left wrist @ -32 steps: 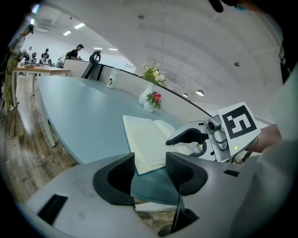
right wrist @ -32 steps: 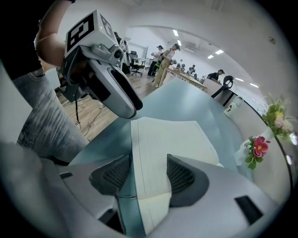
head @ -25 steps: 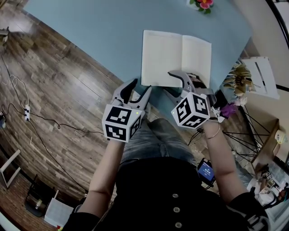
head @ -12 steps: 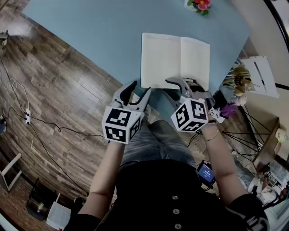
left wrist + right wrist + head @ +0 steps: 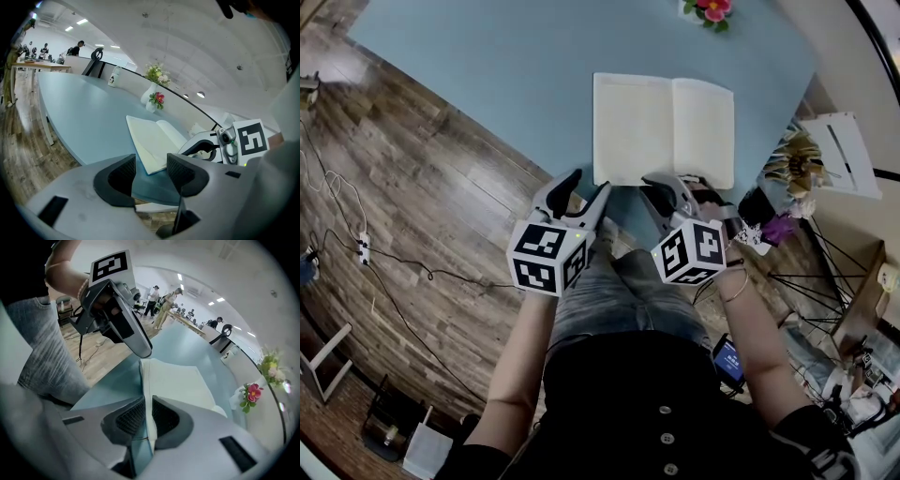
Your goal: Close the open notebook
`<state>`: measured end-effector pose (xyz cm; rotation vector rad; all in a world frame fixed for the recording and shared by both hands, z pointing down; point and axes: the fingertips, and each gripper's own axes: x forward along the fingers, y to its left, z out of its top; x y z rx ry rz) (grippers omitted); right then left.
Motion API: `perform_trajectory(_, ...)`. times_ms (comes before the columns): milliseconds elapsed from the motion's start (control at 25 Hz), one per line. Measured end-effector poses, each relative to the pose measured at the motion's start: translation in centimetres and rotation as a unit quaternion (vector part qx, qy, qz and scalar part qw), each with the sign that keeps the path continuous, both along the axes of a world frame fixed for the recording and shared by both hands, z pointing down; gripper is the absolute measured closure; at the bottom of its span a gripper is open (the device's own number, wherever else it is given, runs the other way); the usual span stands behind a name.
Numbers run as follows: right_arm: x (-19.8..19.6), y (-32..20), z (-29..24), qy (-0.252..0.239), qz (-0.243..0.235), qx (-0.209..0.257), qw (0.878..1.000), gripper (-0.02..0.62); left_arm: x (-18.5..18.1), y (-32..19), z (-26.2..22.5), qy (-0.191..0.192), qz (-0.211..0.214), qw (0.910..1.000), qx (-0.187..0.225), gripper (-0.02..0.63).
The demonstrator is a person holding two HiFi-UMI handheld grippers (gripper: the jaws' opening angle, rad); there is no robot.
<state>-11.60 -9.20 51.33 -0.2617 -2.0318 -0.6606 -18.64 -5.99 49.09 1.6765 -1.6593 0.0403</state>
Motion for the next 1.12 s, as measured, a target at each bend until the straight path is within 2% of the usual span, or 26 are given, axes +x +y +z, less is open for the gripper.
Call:
perform_trajectory(160, -0.2, 0.1, -0.5, -0.015, 0.013, -0.004, 1.0, 0.549, 0.5, -0.6, -0.2, 0.021, 0.01, 0.9997, 0.004, 0.416)
perform_trajectory(440, -0.3, 0.1, -1.0, -0.024, 0.016, -0.006, 1.0, 0.552, 0.0, -1.9, -0.5, 0.072, -0.028, 0.997, 0.009, 0.362)
perform_trajectory(880, -0.6, 0.1, -2.5, -0.057, 0.034, -0.011, 0.998, 0.555, -0.3, -2.3, -0.2, 0.128, -0.056, 0.9901, -0.001, 0.362)
perform_trajectory(1120, -0.9, 0.3, -2.8, -0.07, 0.048, -0.023, 0.996, 0.555, 0.6, -2.7, -0.1, 0.151, -0.029, 0.9882, -0.003, 0.365)
